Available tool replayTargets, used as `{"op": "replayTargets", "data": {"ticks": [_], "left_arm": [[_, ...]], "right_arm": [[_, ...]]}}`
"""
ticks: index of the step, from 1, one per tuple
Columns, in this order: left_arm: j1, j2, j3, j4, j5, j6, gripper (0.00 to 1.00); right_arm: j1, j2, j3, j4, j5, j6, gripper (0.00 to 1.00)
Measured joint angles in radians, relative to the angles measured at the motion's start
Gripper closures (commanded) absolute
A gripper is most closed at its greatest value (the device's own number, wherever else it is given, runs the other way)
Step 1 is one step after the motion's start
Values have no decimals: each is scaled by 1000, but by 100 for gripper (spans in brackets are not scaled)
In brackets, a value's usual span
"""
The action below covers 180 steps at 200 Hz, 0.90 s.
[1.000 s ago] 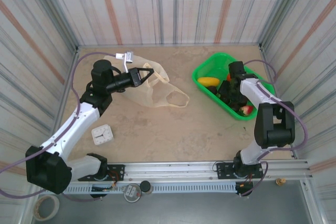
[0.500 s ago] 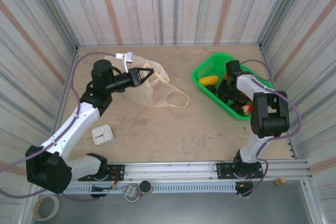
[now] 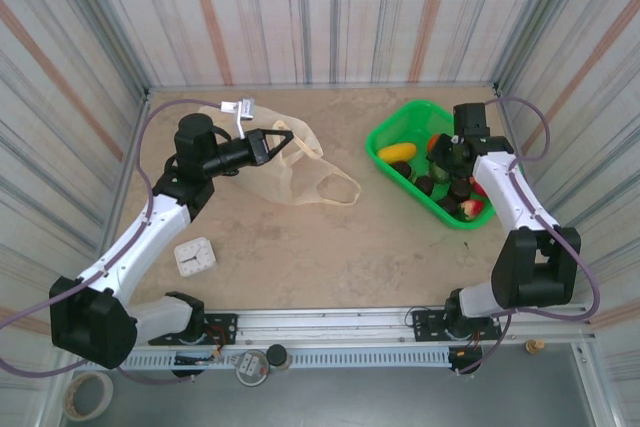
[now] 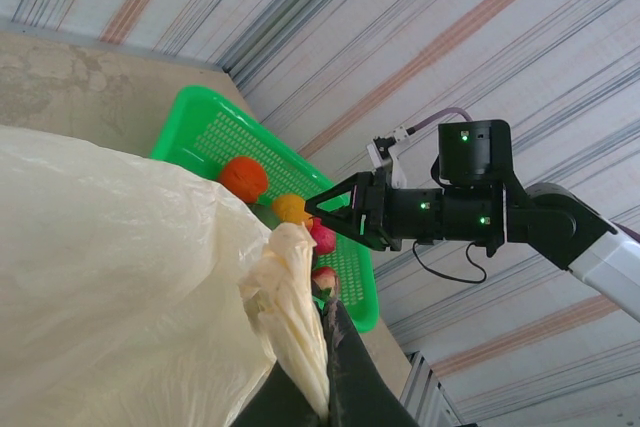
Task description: Place the fake fruits into the plastic bag and tie a complex knot
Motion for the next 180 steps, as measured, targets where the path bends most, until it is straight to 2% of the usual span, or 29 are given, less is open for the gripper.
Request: {"op": "replayTargets", "data": {"ticks": [33, 58, 81, 102, 119, 166, 180], "left_arm": [[0, 0, 0, 0, 0, 0, 100], [0, 0, 0, -1, 0, 0, 100], [0, 0, 0, -1, -1, 0, 100], [0, 0, 0, -1, -1, 0, 100], [0, 0, 0, -1, -1, 0, 100], [0, 0, 0, -1, -1, 1, 100], [0, 0, 0, -1, -1, 0, 100]], "right_arm": [[0, 52, -1, -17, -19, -21, 42], [1, 130, -1, -17, -34, -31, 35], [6, 208, -1, -18, -36, -42, 23], [19, 265, -1, -17, -34, -47, 22], [30, 304, -1, -15, -34, -48, 26], [34, 357, 0, 10, -34, -45, 54], [34, 352, 0, 10, -33, -43, 57]]}}
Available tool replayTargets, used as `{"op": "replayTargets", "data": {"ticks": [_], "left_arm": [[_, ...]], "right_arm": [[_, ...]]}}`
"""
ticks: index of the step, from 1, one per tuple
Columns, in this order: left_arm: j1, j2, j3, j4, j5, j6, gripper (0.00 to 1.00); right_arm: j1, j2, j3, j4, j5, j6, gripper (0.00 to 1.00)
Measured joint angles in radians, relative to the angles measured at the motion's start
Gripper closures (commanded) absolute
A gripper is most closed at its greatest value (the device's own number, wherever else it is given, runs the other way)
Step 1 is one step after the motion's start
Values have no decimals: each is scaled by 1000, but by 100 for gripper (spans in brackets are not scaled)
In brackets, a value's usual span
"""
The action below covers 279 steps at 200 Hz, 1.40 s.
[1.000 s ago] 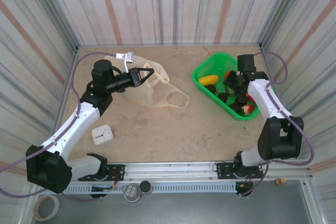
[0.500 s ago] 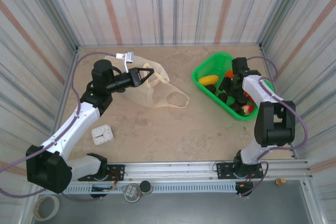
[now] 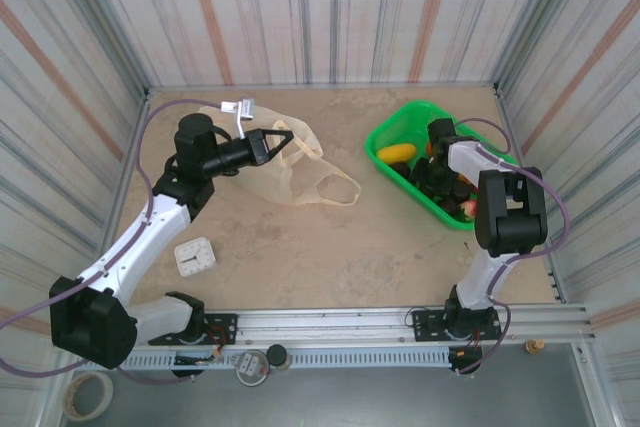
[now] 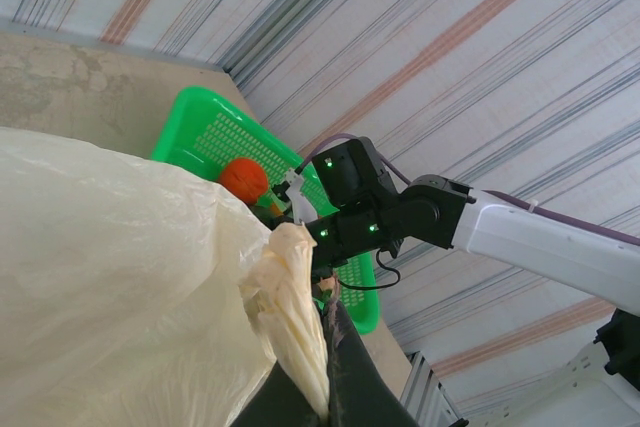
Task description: Place the fake fruits into the plastic bag and tie a complex knot
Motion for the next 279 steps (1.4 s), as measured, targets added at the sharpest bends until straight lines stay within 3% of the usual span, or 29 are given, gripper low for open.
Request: {"op": "replayTargets", "data": {"ticks": [97, 140, 162, 181, 229, 279], "left_arm": [[0, 0, 0, 0, 0, 0, 100], [0, 0, 0, 0, 0, 0, 100], [0, 0, 0, 0, 0, 0, 100], [0, 0, 0, 0, 1, 0, 100], [0, 0, 0, 1, 1, 0, 100], [0, -3, 0, 1, 1, 0, 100]], "right_arm": [[-39, -225, 26, -28, -19, 0, 58], [-37, -320, 5, 14, -140, 7, 58], [-3, -392, -8, 63, -219, 9, 58], [83, -409, -8, 113, -265, 23, 59], [329, -251, -8, 253, -337, 108, 58], [481, 61, 68, 475, -384, 377, 57]]}}
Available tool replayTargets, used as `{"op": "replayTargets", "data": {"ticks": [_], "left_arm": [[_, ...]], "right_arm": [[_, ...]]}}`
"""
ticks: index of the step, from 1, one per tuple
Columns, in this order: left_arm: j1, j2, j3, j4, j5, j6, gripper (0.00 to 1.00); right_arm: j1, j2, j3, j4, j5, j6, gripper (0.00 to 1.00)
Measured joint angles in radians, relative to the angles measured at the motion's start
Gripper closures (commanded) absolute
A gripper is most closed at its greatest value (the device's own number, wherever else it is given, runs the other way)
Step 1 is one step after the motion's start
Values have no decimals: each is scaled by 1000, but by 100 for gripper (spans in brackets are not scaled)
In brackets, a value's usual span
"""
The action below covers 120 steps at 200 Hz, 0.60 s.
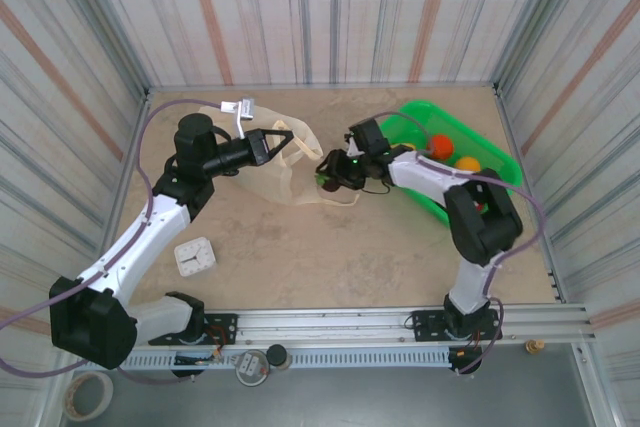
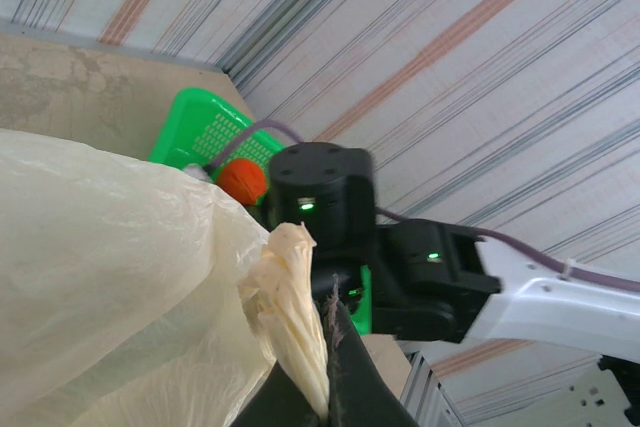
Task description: Place the fake fruits into the plastic bag and tie a complex knot
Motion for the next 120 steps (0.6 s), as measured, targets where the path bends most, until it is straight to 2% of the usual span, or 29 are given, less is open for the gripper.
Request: {"op": "replayTargets", "data": {"ticks": [23, 42, 60, 77, 98, 111, 120], "left_arm": [[3, -3, 0, 4, 0, -6, 100], [13, -6, 0, 20, 1, -26, 100], [33, -11, 0, 43, 3, -50, 100], [48, -18, 0, 62, 3, -64, 100], [58, -29, -2, 73, 0, -75, 100], [63, -32, -2, 71, -4, -80, 100], [69, -33, -2, 66, -10, -81, 100]], "right_arm": [[50, 124, 81, 126, -6, 155, 54], [83, 190, 151, 201, 5, 260, 31], [109, 241, 252, 212, 29, 312, 21], [127, 266, 336, 186, 57, 307, 19], [127, 247, 337, 147, 86, 277, 20], [116, 232, 313, 114, 100, 248, 24], [105, 215, 288, 88, 106, 218, 30]]}}
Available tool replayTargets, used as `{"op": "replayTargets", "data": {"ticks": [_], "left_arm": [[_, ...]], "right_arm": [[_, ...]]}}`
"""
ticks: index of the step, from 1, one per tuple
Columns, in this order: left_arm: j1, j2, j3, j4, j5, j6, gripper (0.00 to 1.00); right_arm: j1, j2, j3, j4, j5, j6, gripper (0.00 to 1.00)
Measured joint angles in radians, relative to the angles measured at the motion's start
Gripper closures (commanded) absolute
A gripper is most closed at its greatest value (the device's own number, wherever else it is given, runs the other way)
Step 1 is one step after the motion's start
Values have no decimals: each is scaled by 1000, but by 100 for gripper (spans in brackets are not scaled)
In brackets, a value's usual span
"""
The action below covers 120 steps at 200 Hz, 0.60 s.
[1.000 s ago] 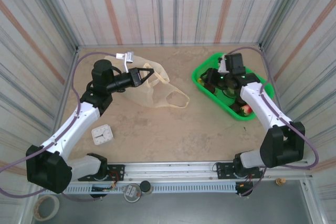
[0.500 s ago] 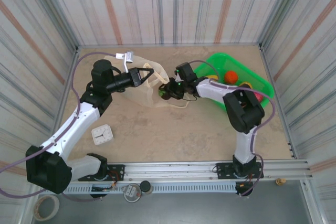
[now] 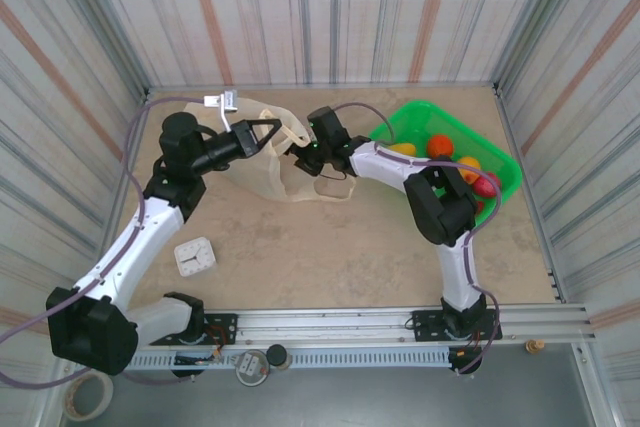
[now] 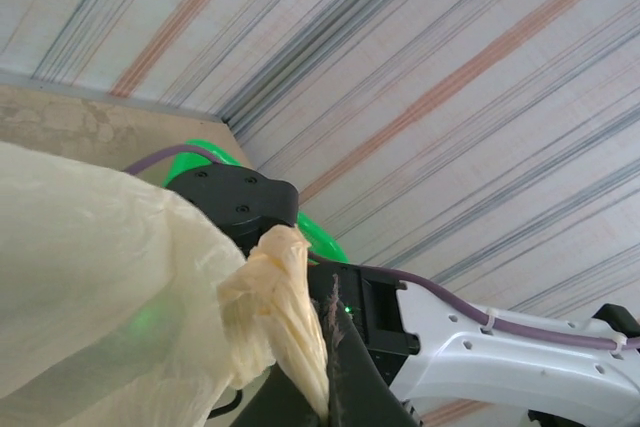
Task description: Place the fake fruits into the plastic bag and tie a complex knot
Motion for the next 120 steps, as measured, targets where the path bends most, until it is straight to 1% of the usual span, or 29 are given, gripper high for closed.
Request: {"op": "replayTargets", "data": {"ticks": [29, 35, 45, 66, 98, 120], "left_arm": [[27, 0, -1, -34, -35, -6, 100], [31, 0, -1, -40, -41, -6, 100], [35, 0, -1, -50, -51, -6, 100], [40, 0, -1, -62, -59, -6, 100], [40, 0, -1, -67, -61, -6, 100], [40, 0, -1, -67, -61, -6, 100]], "right_arm": [[-35, -91, -97, -84, 0, -103, 50], [-42, -121, -117, -98, -2, -129, 52], [-49, -174, -142, -123, -5, -177, 53], [-58, -298, -179, -174, -3, -267, 49], [-71, -480, -245, -235, 19, -367, 34], [-98, -537, -323, -278, 59, -401, 30]]}}
